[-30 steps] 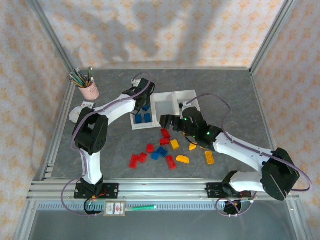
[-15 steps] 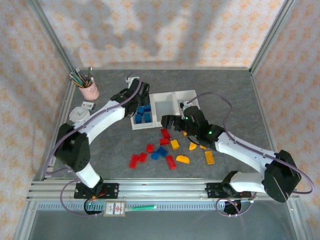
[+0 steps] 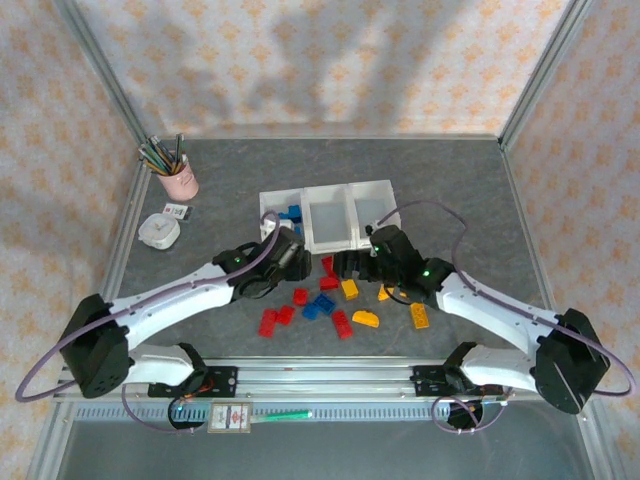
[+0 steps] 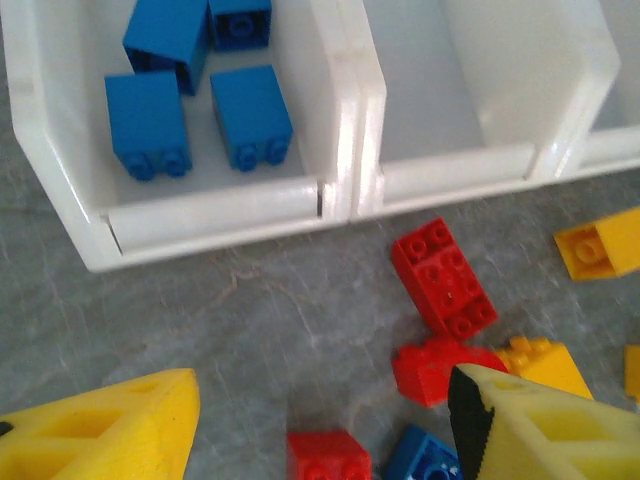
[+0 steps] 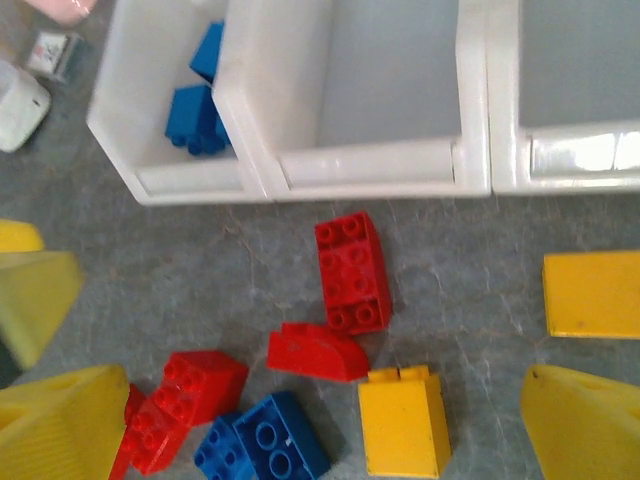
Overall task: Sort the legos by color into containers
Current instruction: Pick up the lego from the bottom-center of the table.
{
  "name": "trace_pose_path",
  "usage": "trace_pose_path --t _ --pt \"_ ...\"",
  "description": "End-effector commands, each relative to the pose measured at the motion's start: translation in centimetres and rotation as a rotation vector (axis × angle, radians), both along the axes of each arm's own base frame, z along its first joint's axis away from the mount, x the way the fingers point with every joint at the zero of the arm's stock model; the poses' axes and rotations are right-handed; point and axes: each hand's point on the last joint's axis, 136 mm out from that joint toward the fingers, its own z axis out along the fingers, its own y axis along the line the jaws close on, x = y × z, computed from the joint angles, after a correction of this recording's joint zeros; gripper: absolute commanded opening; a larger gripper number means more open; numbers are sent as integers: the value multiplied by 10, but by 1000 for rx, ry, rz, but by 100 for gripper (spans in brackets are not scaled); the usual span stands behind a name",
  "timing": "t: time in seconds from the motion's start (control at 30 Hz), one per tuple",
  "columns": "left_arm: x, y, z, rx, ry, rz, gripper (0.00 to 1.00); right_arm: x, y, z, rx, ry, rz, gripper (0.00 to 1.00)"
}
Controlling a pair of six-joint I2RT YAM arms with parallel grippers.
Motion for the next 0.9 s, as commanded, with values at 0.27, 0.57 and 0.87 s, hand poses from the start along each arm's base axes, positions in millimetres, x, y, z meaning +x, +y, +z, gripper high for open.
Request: trace_pose_path --t 0.27,0.57,0.87 --pt "-42 24 0 -193 4 60 78 -43 33 -54 -295 87 210 84" --pt "-60 45 8 -277 -65 85 92 -56 50 -71 -420 83 323 67" --pt "-61 52 4 -245 -64 99 99 -59 55 -86 -467 109 391 67"
